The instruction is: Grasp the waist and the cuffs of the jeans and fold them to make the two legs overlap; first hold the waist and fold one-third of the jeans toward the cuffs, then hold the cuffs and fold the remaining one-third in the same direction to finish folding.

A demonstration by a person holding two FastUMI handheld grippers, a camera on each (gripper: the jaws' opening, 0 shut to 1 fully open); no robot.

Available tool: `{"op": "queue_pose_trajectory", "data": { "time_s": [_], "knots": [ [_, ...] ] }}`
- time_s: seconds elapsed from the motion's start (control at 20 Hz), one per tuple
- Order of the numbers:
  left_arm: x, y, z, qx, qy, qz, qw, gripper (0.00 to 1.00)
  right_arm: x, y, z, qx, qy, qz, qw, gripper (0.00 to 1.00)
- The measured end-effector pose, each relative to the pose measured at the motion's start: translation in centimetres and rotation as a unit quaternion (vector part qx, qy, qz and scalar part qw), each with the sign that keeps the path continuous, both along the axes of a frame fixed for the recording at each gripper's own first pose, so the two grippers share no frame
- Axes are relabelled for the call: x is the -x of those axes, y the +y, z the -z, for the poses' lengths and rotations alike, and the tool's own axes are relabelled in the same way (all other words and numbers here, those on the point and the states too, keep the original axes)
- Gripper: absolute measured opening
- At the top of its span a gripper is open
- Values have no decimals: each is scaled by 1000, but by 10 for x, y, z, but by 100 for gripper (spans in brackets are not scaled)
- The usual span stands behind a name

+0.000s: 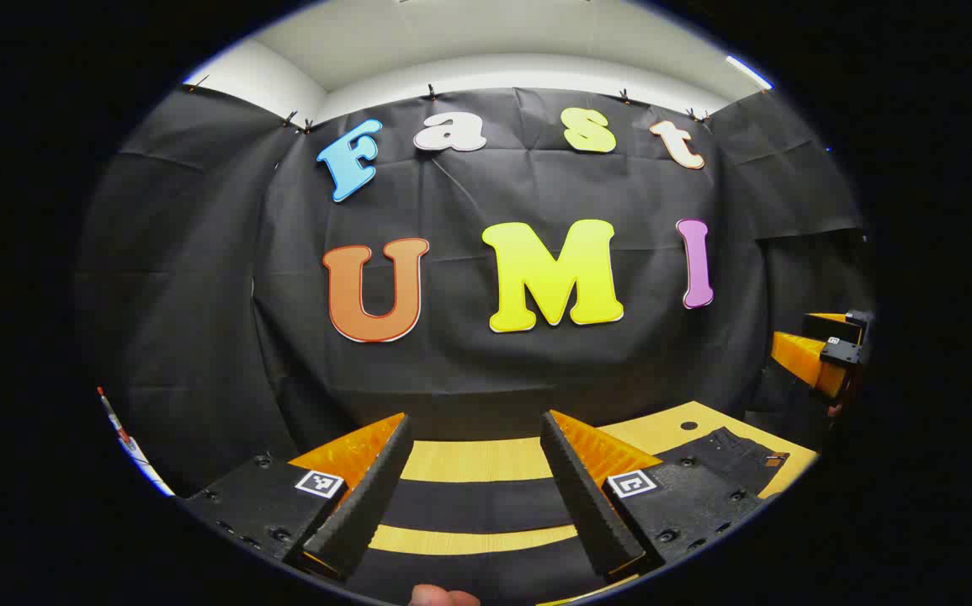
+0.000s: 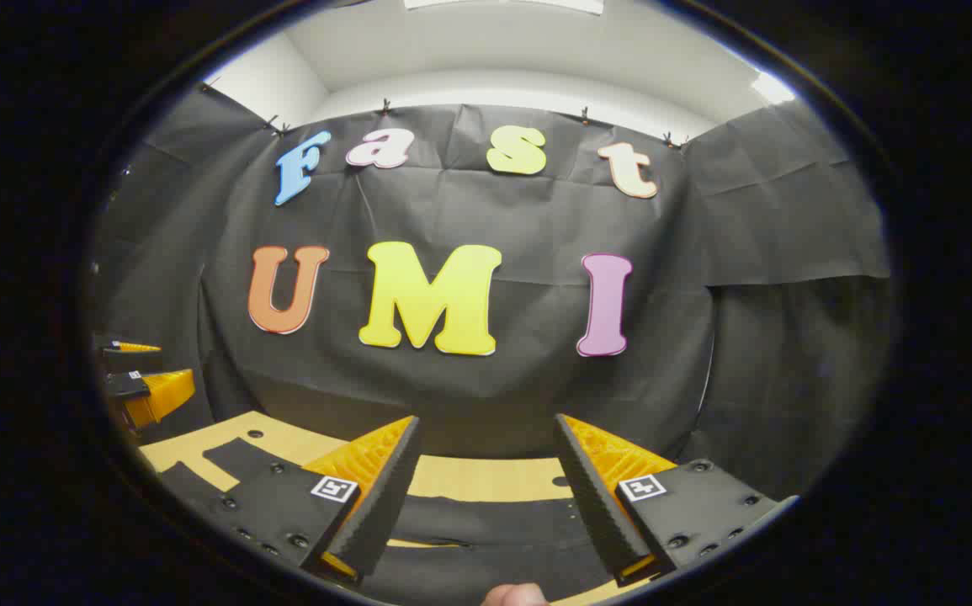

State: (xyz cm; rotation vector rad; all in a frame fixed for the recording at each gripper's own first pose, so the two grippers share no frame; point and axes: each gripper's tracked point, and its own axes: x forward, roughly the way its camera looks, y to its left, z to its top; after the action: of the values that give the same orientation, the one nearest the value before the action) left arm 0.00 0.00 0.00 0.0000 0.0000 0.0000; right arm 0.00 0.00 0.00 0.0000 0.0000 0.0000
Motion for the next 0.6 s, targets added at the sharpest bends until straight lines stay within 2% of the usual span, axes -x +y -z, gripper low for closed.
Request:
{"op": "queue_pose_trajectory", "data": {
  "time_s": [0.25, 0.6],
  "knots": [
    [0, 1, 1, -2, 7, -7, 1000, 98, -4, -11, 6, -3, 6, 4, 1000, 94],
    [1, 3, 5, -1, 13, -18, 1000, 98, -7, -16, 6, -3, 4, 3, 1000, 96]
  ]
}}
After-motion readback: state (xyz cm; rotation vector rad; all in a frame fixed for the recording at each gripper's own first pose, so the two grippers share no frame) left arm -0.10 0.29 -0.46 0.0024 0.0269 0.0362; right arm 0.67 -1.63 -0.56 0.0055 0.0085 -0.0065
